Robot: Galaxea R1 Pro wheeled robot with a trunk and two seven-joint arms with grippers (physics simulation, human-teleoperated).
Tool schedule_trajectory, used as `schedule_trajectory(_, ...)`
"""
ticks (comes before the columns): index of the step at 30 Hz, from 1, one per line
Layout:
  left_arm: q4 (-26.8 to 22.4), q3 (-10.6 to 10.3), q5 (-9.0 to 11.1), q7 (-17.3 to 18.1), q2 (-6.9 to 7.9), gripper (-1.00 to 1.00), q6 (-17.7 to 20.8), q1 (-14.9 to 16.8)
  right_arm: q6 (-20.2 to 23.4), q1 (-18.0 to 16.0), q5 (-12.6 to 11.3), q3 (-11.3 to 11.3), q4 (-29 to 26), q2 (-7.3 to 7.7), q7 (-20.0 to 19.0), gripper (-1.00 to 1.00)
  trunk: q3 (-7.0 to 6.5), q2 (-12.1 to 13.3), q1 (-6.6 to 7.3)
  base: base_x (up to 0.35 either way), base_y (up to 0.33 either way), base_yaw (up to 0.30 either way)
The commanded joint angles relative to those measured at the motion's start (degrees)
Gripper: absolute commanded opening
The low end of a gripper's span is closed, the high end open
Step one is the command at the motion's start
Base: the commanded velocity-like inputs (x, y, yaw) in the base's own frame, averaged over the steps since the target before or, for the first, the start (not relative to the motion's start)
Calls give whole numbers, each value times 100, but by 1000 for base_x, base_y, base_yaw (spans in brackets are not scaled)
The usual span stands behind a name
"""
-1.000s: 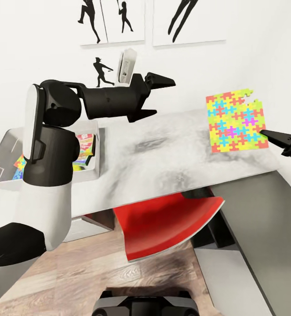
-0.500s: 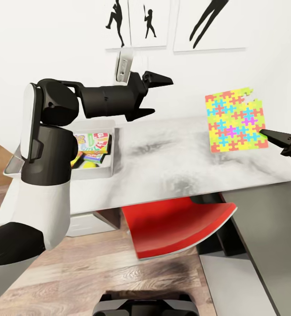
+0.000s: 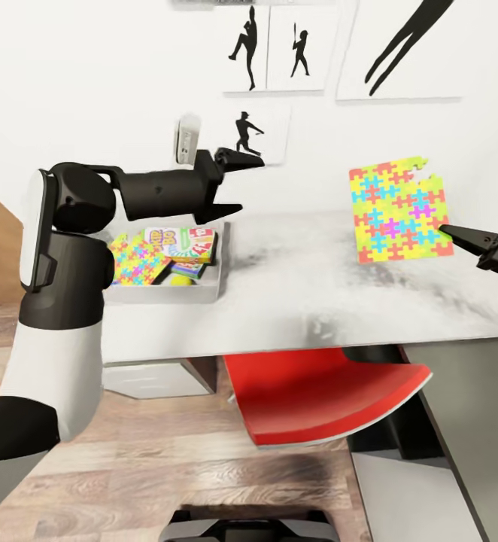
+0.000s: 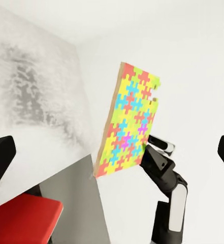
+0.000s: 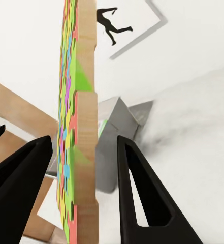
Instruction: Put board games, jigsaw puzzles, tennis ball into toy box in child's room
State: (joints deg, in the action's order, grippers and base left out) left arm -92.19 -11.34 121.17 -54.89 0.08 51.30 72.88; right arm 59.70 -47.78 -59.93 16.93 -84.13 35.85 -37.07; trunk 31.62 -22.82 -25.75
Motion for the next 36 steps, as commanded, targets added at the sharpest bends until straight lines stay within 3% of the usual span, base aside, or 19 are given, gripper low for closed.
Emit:
schedule_trajectory(1,-1,54,85,-52,67,100,-1,-40,30,-3,15,6,1,-2,-12,-100,0,-10,-3,0,6,204)
schedule_trajectory(7,-1,234,157,102,334,100,88,-240,30,4,14,4,16,-12,59,-100,-44,-10,-3,0,78,207)
schedule_trajectory(16,-1,319,177,501,512,100,268,-385,30,12,12,4,27,-16,87,-100,-106,-10,-3,16,244,216)
schedule_trajectory(25,-1,331,179,607,556,100,306,-420,30,69,9,3,51,-24,92,-100,-145,-10,-3,70,312,202)
schedule_trajectory(36,-1,334,179,641,570,100,317,-431,30,178,0,13,73,-45,94,-100,-155,-10,-3,100,328,52)
